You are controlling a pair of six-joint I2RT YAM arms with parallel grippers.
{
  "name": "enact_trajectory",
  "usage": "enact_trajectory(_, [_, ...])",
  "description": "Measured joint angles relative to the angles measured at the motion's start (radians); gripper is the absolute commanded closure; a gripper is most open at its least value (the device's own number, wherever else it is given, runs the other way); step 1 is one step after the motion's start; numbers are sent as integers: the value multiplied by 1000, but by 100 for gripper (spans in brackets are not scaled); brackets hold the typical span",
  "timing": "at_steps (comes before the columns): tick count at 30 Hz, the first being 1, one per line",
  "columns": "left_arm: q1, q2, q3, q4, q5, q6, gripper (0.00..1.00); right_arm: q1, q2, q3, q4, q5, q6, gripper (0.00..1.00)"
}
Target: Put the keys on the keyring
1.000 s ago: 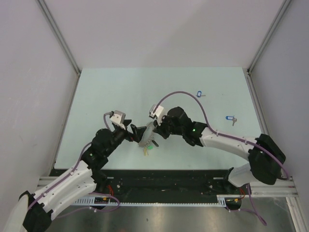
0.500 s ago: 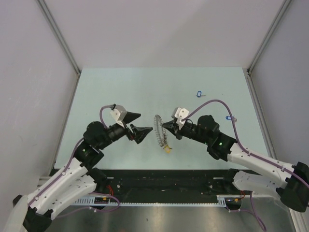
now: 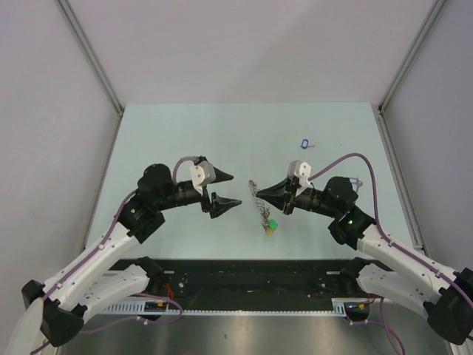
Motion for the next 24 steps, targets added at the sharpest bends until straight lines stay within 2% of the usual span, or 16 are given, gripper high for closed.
enact_trajectory(7, [0,104,23,-8,113,98,44,-6,2,-5,31,-80,14,100])
enact_trajectory(11, [0,137,23,-7,155,114,58,-7,12,-5,43,-106,15,100])
enact_trajectory(16, [0,150,22,3,197,120,64,-9,42,-5,55,-117,15,100])
enact_trajectory(24, [0,202,22,17,245,114,67,-9,60,-5,72,-131,18,100])
